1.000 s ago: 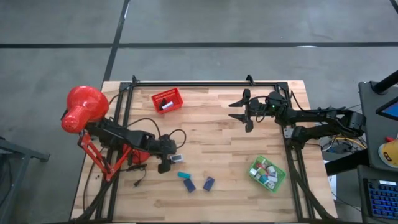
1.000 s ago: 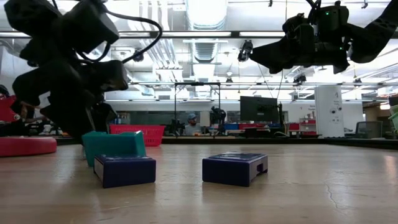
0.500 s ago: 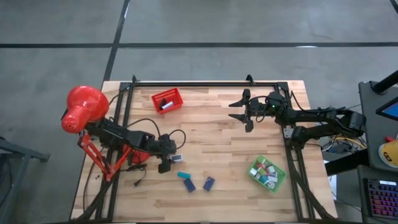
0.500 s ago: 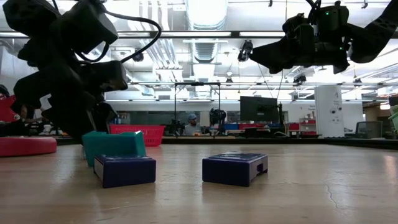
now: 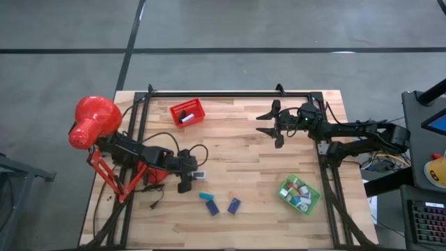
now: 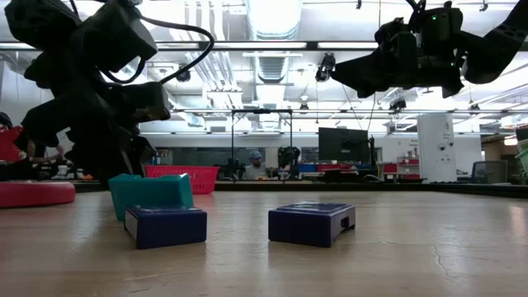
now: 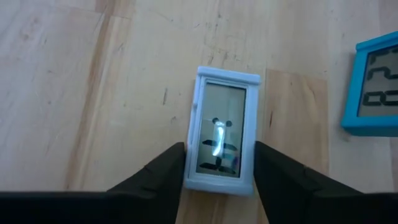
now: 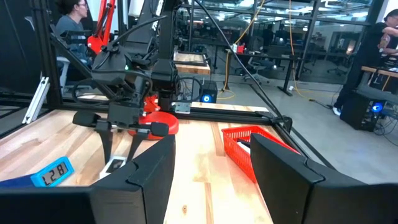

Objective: Pick & Place Office items
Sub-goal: Put the white digital clock into the red bin

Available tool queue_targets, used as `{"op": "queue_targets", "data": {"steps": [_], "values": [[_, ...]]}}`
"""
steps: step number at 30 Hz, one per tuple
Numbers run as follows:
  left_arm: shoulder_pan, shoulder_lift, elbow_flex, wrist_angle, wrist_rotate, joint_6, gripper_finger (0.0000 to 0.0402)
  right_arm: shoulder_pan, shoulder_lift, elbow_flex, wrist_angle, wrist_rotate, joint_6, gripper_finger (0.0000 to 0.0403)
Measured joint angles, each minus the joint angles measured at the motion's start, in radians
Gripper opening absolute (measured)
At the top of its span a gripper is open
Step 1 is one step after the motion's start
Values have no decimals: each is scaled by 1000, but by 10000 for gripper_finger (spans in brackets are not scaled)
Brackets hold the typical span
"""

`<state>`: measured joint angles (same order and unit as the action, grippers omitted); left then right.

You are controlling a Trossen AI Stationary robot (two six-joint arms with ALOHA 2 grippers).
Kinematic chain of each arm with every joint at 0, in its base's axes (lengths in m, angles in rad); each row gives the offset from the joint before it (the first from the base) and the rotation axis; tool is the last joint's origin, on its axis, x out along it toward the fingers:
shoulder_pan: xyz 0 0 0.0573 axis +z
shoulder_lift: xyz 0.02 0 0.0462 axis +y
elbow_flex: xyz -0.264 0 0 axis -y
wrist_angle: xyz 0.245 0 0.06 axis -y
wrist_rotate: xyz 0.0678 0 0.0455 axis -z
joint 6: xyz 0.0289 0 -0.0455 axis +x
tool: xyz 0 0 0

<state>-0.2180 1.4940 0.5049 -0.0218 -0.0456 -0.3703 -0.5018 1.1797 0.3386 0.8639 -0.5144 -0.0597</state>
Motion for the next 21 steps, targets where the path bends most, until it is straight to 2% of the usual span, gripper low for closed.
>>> {"op": "queue_targets", "data": {"steps": [4,14,21], "values": [[0,0,-1,5,1,7,164,0,0,0,0,0,0,203],[0,1,3,9,4,6,166,0,0,0,0,0,0,203],[19,-27,71,-63,-24,15,166,0,0,0,0,0,0,203]]}}
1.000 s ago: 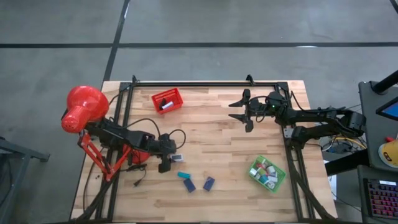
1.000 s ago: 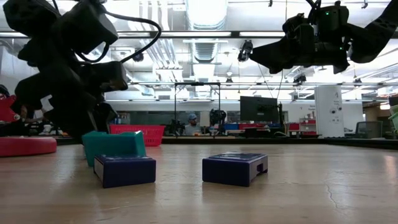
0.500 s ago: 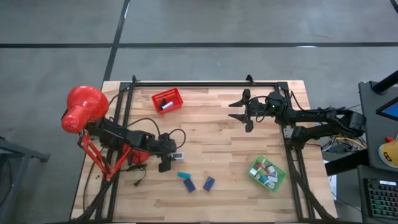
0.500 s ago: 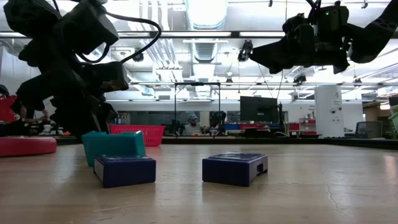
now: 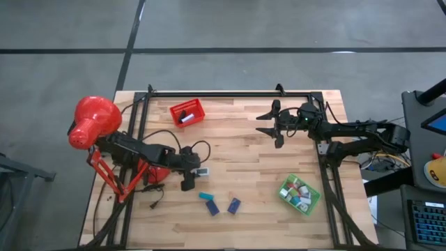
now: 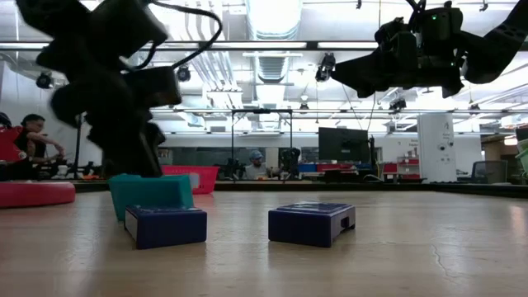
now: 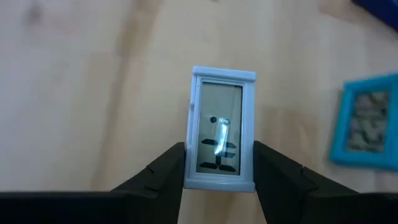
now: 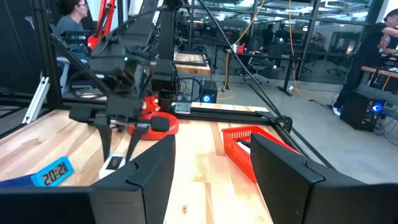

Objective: Pick & Place Office items
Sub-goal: Put the white digital clock into the red bin

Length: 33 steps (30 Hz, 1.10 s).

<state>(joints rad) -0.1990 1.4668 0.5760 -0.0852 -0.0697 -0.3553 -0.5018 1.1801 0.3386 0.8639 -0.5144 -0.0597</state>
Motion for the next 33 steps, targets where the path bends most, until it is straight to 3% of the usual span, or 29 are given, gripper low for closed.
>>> {"op": "queue_targets", "data": {"steps": [7,18,33], "values": [[120,-25,135,-191,-29,18,166,0,0,0,0,0,0,203],[427,-26,270,-288,-29,153,166,0,0,0,0,0,0,203],[899,-26,297,-327,-9,175,167,0,0,0,0,0,0,203]]}}
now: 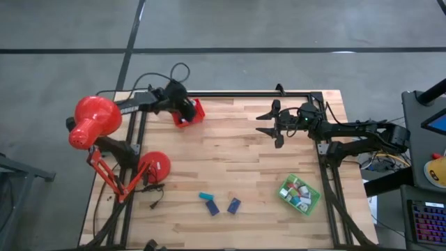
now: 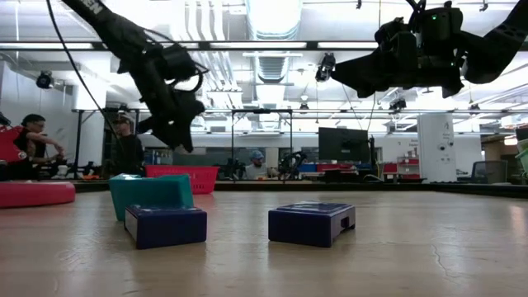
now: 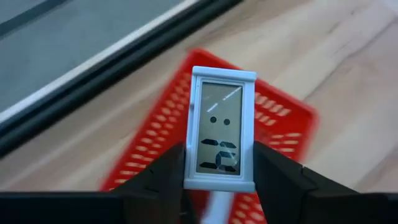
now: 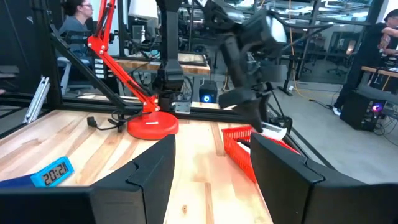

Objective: Pick & Place Office items
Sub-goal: Put the white digital clock into the red bin, then put the light blue digital clock into the red bin

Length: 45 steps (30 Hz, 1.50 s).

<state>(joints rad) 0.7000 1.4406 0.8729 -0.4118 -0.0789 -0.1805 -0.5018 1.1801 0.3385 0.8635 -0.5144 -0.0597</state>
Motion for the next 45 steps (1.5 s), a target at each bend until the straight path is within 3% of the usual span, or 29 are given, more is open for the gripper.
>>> {"op": "queue_targets", "data": {"steps": [6,21,29,39,45], "values": [[76,10,-8,6,98,103,167,0,0,0,0,0,0,203],[76,148,-9,73,180,138,168,0,0,0,0,0,0,203],[76,152,-8,78,209,152,170,0,0,0,0,0,0,203],[76,151,-6,79,222,151,247,0,0,0,0,0,0,203],[76,151,-6,79,221,148,256,0,0,0,0,0,0,203]]}}
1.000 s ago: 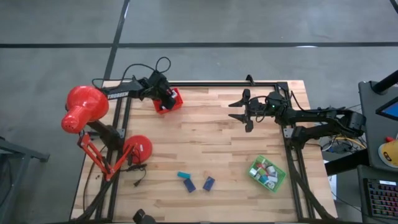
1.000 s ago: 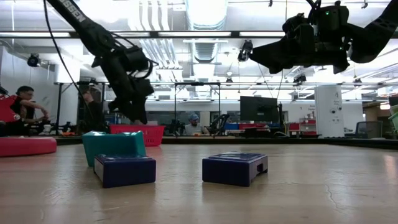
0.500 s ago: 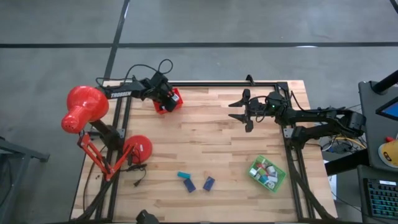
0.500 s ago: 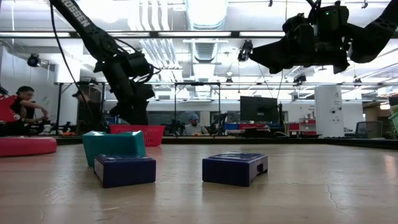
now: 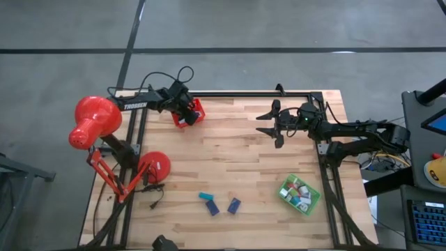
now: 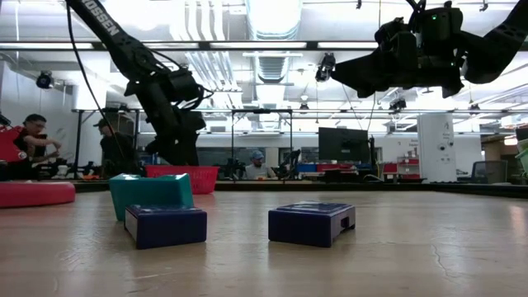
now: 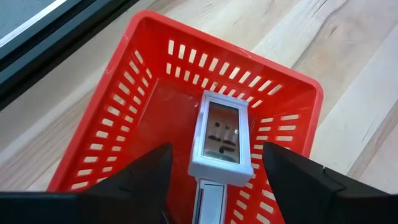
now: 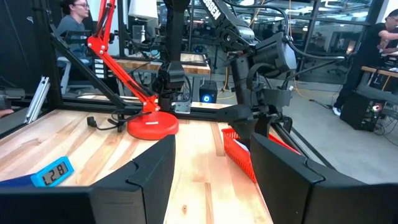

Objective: Pick & Place Office items
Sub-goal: Put the light blue digital clock into the red bin

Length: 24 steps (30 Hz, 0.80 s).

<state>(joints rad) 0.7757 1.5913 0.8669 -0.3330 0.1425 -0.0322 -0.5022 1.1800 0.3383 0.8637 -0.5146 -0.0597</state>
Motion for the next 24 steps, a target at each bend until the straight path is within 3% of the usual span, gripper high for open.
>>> {"op": "queue_targets", "data": {"steps": [12,24], "values": [[-9,-18,0,1,35,107,255,0,0,0,0,0,0,203],[-100,-180,0,48,75,183,255,0,0,0,0,0,0,203]]}}
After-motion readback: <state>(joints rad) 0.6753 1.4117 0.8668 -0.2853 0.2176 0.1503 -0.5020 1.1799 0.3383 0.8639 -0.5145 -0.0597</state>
